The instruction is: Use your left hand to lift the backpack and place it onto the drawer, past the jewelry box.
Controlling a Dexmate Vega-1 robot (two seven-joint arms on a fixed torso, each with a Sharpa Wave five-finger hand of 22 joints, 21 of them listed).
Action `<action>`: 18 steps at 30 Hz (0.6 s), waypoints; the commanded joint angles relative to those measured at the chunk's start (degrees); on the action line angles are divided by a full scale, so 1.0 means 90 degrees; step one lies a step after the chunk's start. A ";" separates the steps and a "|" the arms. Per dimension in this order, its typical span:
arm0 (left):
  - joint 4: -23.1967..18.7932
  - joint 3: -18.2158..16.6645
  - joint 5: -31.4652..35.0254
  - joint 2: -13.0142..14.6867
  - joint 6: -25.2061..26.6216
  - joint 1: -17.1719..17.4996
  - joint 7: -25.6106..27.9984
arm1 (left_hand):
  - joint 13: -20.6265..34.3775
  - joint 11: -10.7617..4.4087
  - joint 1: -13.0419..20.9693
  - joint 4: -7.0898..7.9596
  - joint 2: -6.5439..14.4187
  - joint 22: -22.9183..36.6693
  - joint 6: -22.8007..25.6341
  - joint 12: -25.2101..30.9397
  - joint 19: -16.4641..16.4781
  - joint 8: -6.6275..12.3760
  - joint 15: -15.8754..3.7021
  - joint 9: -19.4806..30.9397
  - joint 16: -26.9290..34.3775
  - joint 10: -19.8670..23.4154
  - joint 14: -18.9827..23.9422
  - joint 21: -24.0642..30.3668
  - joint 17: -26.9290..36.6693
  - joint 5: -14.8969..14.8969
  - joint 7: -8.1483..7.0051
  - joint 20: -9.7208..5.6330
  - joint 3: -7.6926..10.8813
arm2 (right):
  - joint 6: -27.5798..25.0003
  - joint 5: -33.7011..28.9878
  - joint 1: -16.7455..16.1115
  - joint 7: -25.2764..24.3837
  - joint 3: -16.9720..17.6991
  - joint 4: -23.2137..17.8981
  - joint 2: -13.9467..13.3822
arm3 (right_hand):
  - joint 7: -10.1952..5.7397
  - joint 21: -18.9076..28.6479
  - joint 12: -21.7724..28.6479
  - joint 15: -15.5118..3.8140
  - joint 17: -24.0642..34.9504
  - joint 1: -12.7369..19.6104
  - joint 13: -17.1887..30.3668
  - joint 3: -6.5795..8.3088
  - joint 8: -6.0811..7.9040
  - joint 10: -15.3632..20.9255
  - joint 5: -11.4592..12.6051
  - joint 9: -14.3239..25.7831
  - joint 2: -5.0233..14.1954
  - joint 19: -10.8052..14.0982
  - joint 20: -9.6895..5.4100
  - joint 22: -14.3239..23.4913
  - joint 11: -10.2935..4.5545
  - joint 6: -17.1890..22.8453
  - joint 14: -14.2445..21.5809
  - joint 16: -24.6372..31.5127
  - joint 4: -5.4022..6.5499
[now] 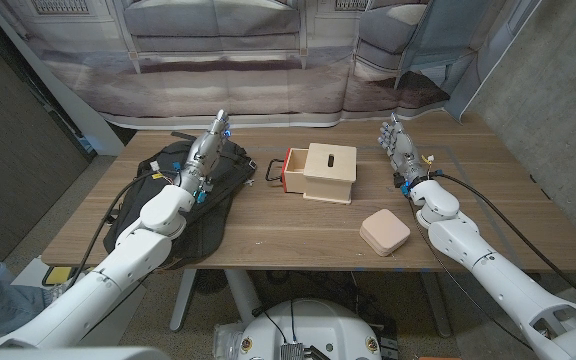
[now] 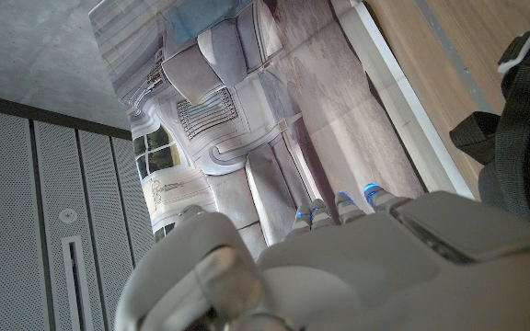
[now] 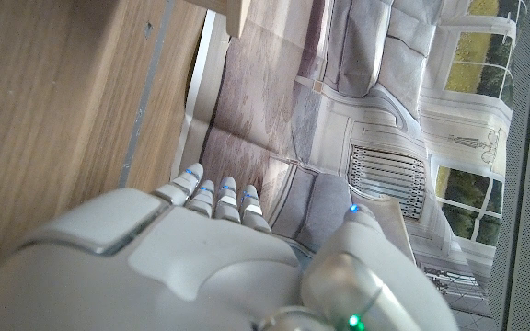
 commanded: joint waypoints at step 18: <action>-0.0778 -0.0352 0.0368 0.0400 0.0073 0.0789 0.0404 | 0.0012 -0.0008 0.0102 -0.0049 0.0026 0.0015 -0.0101 0.0032 -0.0972 0.0053 -0.0033 0.0022 0.0023 -0.0085 -0.0435 0.0042 0.0016 0.0064 0.0000 -0.0024 -0.0019 | 0.0098 -0.0094 0.0197 0.0016 -0.0076 0.0168 0.0144 | 0.0064 0.0007 -0.0002 -0.0013 0.0021 0.0068 0.0020 -0.0027 0.0047 0.0028 -0.0023 0.0016 0.0023 0.0057 -0.0050 0.0021 -0.0019 0.0138 0.0067 0.0021 -0.0044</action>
